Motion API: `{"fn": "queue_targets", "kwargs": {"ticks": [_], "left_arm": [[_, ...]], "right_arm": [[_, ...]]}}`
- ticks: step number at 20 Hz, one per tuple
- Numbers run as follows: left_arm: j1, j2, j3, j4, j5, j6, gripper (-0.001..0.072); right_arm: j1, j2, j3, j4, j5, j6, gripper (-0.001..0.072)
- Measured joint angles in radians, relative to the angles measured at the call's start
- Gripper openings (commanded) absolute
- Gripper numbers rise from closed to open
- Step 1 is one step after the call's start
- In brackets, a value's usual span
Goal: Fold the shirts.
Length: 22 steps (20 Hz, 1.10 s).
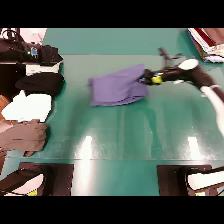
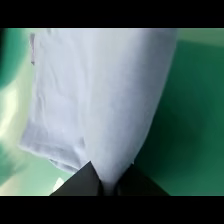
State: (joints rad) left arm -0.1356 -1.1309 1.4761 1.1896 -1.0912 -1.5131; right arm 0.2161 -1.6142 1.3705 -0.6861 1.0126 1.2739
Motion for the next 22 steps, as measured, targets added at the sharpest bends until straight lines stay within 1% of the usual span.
{"fn": "queue_targets", "kwargs": {"ticks": [4,9,11,13,16,17,19,20,22], "left_arm": [[-0.014,0.0,0.0,0.0,0.007,-0.004,0.0023],[-0.02,0.0,0.0,0.0,0.035,-0.023,0.0023],[-0.02,0.0,0.0,0.0,0.046,-0.027,0.0023],[-0.02,0.0,0.0,0.0,0.053,-0.029,0.0023],[-0.02,0.0,0.0,0.0,0.058,-0.031,0.0023],[-0.02,0.0,0.0,0.0,0.059,-0.031,0.0023],[-0.02,0.0,0.0,0.0,0.059,-0.031,0.0024],[-0.02,0.0,0.0,0.0,0.06,-0.03,0.0024],[-0.02,0.0,0.0,0.0,0.06,-0.029,0.0024]], "right_arm": [[-0.325,0.207,-0.156,-0.095,-0.015,0.008,0.0014],[-0.76,0.424,-0.355,-0.139,-0.089,0.038,0.0014],[-0.904,0.497,-0.435,-0.147,-0.127,0.055,0.0014],[-1.017,0.556,-0.51,-0.151,-0.151,0.068,0.0014],[-1.125,0.625,-0.602,-0.167,-0.173,0.079,0.0015],[-1.146,0.643,-0.624,-0.192,-0.173,0.088,0.0036],[-1.171,0.664,-0.64,-0.268,-0.162,0.098,0.0392],[-1.178,0.666,-0.637,-0.327,-0.139,0.101,0.0411],[-1.189,0.657,-0.6,-0.457,-0.082,0.105,0.041]]}}
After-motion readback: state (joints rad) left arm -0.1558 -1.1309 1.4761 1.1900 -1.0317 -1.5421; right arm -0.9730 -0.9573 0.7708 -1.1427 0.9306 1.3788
